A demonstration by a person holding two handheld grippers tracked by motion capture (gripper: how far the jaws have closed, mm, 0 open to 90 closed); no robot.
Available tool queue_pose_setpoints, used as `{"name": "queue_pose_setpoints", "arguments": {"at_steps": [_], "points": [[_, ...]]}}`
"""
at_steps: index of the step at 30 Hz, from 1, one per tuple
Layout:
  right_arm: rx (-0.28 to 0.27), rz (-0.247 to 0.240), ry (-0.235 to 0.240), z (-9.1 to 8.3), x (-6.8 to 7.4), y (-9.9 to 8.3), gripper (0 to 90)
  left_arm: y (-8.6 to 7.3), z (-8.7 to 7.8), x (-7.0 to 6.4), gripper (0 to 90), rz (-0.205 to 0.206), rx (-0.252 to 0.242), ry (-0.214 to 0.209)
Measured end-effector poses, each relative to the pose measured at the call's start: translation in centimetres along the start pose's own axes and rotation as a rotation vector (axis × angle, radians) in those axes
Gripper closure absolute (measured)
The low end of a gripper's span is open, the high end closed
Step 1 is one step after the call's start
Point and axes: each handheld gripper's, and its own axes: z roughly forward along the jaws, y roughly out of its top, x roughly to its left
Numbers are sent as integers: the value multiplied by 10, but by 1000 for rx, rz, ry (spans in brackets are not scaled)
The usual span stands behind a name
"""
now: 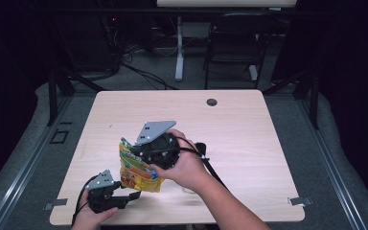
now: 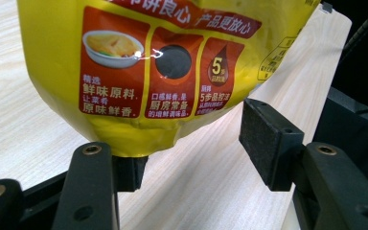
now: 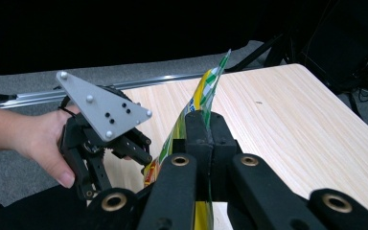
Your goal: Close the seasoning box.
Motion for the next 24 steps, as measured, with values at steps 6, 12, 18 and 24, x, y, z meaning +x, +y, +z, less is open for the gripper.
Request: {"name": "queue_pose_setpoints", "arguments": {"at_steps": [6,12,18,24], "points": [[26,-4,-7,-2,-3,-2,900,0,-3,2,453,-12,-14,11],[34,16,-13,-3,-9,-12,899,0,-6,4,454,-23,-18,23],[38,33,-24,-4,-12,-19,899,0,-9,6,464,-37,-36,27],[46,51,-35,-4,-16,-28,898,-1,-11,8,479,-54,-54,39]]}}
